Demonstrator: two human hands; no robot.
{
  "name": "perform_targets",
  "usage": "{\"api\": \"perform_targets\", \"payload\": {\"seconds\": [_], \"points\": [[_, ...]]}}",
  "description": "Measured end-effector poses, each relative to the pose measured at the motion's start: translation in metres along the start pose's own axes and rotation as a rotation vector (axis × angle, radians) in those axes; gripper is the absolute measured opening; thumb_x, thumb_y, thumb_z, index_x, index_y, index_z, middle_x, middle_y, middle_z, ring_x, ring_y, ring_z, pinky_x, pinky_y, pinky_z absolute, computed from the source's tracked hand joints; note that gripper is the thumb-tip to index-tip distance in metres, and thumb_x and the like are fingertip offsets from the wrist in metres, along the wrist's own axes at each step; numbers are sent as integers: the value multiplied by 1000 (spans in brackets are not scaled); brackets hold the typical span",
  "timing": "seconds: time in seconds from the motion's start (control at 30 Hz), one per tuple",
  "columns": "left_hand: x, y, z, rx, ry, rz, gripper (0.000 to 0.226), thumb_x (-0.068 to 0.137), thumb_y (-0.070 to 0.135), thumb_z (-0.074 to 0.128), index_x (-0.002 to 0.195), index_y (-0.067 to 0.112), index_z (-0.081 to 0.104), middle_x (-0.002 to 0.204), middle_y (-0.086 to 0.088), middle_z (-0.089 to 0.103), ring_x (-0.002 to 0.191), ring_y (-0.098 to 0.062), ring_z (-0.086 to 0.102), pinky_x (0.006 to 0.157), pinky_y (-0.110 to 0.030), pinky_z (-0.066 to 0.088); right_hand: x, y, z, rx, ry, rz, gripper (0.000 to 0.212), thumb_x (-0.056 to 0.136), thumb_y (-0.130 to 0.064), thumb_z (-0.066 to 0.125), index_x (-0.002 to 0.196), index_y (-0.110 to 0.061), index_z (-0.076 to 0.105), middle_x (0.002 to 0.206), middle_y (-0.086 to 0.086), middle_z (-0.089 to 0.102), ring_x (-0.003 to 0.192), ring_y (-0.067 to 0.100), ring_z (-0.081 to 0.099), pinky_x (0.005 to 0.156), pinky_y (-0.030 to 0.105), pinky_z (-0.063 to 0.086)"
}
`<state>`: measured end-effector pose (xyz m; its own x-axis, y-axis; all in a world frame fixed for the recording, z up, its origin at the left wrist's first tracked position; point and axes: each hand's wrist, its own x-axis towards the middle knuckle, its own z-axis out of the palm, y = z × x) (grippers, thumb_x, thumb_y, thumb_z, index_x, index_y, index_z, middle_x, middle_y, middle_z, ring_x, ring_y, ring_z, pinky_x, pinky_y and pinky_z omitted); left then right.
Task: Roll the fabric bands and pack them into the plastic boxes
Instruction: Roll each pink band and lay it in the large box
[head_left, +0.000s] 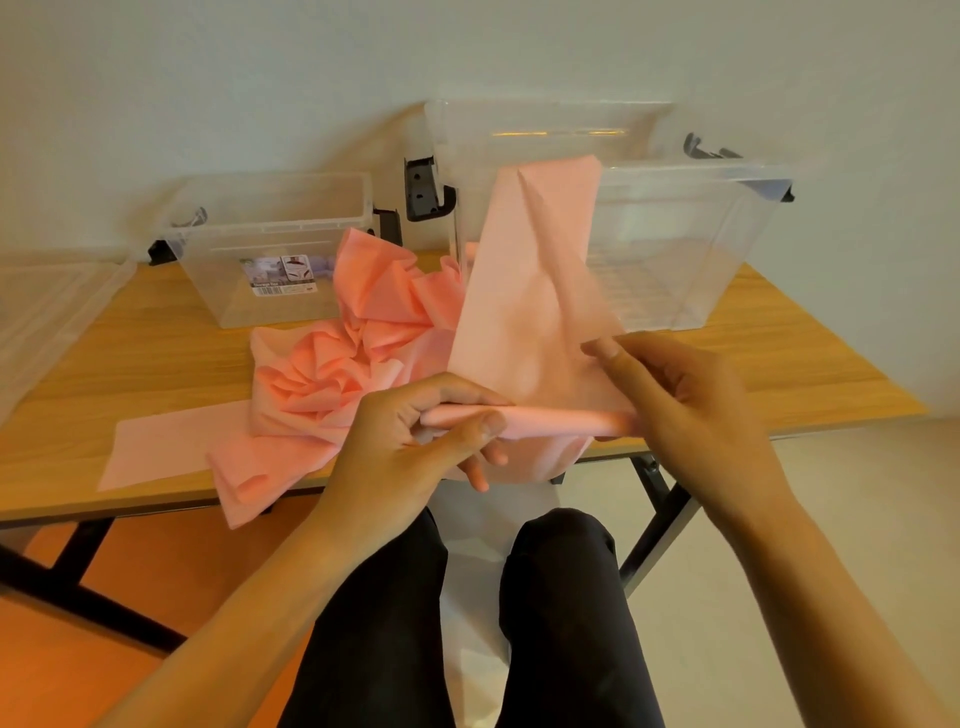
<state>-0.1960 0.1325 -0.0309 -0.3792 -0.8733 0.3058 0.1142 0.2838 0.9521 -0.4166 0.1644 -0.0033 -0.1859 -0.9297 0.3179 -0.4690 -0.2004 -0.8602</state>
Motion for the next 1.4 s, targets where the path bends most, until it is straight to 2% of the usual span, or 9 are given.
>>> {"api": "perform_targets", "payload": {"seconds": [0.1,0.17,0.27,0.5,0.6,0.8,1.1,1.3,1.4], "points": [[-2,-1,-2,7,-12,-10,17,88,13,66,101,4,74,77,-13,72,66,-28,69,56,-30,56,-8,6,-1,-35,94,15,24,101,-39,60,90,-28,78,83,2,73,75,20,60,65,34,44],[-3,0,-2,9,-30,-13,17,88,12,65,99,4,74,77,-13,72,64,-22,69,56,-28,55,-6,4,-4,-67,120,21,22,101,-35,61,89,-28,78,82,-7,73,71,9,61,65,30,46],[-4,1,-2,1,-53,-11,14,89,10,65,99,7,75,78,-12,72,65,-20,69,57,-28,55,19,-13,-12,-215,170,-54,9,96,-32,65,92,-28,72,87,-15,71,84,-2,65,73,21,52],[-2,6,0,64,-75,-20,13,90,16,68,100,12,75,79,0,74,64,-15,69,61,-29,58,126,-60,28,-553,285,-229,41,83,-56,71,106,-22,64,99,-2,66,93,20,62,73,40,54],[-2,8,1,75,-75,-26,15,87,17,65,99,15,73,80,5,74,67,-15,71,61,-28,58,148,-62,41,-625,265,-215,35,83,-45,73,106,-19,65,98,-1,68,94,24,63,74,42,55],[-1,11,-2,71,-79,-36,15,86,16,65,99,15,73,79,7,74,66,-13,71,61,-27,58,156,-56,35,-520,248,-233,20,80,-21,78,98,-17,71,81,-4,70,91,22,67,79,42,58],[0,9,-3,40,-57,-9,14,87,13,65,97,12,73,79,2,74,64,-14,70,58,-26,57,152,-52,12,-263,166,-246,26,75,-25,91,84,-5,77,71,1,72,55,10,69,64,26,61],[1,5,0,52,-54,-13,14,87,14,65,98,13,74,79,1,74,64,-15,70,59,-27,57,150,-51,15,-393,176,-281,3,77,-11,79,79,-13,78,67,-4,68,63,11,67,74,39,62],[1,4,1,52,-52,-7,15,87,15,65,98,11,74,79,-1,74,64,-16,70,59,-27,57,153,-53,14,-399,194,-246,10,81,-12,70,85,-12,79,73,-4,68,74,16,69,76,42,61]]}}
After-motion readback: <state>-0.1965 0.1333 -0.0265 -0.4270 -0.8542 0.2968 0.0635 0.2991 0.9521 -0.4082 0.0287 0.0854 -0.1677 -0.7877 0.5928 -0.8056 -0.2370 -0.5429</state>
